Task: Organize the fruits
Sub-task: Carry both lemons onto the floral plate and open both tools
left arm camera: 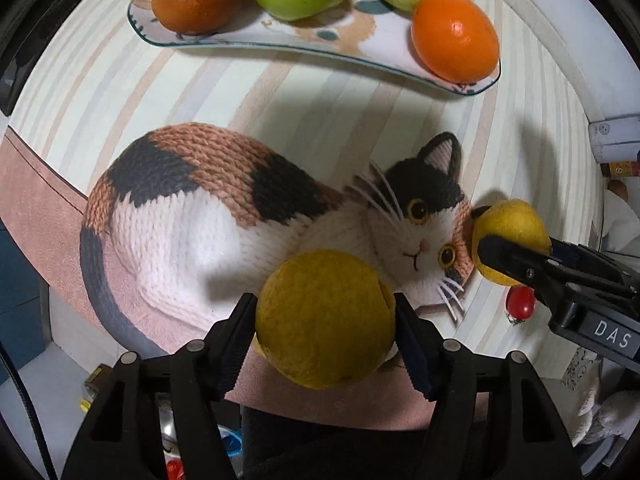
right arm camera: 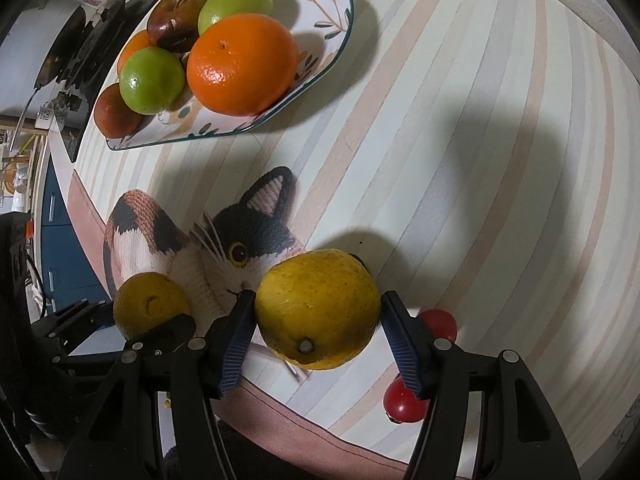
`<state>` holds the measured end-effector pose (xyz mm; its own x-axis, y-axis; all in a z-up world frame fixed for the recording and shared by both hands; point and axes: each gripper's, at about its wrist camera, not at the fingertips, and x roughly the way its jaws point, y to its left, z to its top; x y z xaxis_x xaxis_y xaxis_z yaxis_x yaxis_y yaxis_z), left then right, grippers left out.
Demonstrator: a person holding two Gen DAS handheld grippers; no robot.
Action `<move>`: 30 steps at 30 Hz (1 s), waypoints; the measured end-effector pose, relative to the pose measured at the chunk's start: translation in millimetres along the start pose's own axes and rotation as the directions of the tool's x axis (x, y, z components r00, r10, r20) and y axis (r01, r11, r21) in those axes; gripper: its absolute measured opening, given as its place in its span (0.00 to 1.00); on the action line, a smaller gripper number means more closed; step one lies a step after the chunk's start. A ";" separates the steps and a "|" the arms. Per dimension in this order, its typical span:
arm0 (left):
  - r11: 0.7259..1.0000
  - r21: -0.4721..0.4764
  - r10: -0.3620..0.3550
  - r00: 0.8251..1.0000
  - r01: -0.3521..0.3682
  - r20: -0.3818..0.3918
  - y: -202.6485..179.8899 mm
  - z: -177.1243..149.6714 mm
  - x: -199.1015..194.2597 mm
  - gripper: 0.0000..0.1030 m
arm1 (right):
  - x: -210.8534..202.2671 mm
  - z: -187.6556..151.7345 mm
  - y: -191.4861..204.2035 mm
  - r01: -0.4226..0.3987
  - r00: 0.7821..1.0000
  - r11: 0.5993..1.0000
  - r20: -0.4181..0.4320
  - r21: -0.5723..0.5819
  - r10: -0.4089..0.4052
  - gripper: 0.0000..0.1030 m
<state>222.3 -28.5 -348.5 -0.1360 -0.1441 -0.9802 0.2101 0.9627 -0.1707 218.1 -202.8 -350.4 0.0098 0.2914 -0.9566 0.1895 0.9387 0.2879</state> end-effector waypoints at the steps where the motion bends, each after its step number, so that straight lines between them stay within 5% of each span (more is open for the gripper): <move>1: 1.000 -0.008 -0.002 1.000 0.002 0.008 -3.9 -1.6 1.7 0.61 | -1.3 -0.6 -0.1 0.002 1.000 1.000 0.007 -0.003 -0.002 0.64; 8: 0.999 0.008 0.044 0.996 -0.045 0.079 -12.1 -3.1 -9.0 0.59 | -8.2 -4.5 2.3 0.027 0.999 0.999 0.033 -0.024 -0.026 0.61; 15: 1.000 0.007 0.008 0.986 -0.009 0.165 -7.1 12.3 -51.6 0.59 | -42.8 11.4 1.8 -0.038 0.994 0.999 0.105 0.018 0.035 0.61; 23: 0.999 0.006 -0.050 0.952 0.051 0.302 28.4 59.7 -135.2 0.59 | -87.6 77.7 1.8 -0.066 0.975 0.996 0.217 0.065 0.050 0.61; 27: 1.000 -0.017 0.012 0.942 -0.006 0.336 53.8 99.2 -147.7 0.59 | -83.3 113.8 2.9 -0.039 0.975 0.994 0.221 0.101 0.016 0.61; 30: 0.998 -0.035 0.056 0.949 -0.047 0.310 77.8 125.6 -144.9 0.59 | -73.2 132.0 2.1 -0.015 0.978 0.993 0.208 0.120 -0.011 0.61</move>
<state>380.0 38.6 -232.4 0.1823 -0.1538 -0.9711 0.1821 0.9759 -0.1204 347.4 -246.5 -285.9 0.2120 0.2365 -0.9482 0.3062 0.9054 0.2942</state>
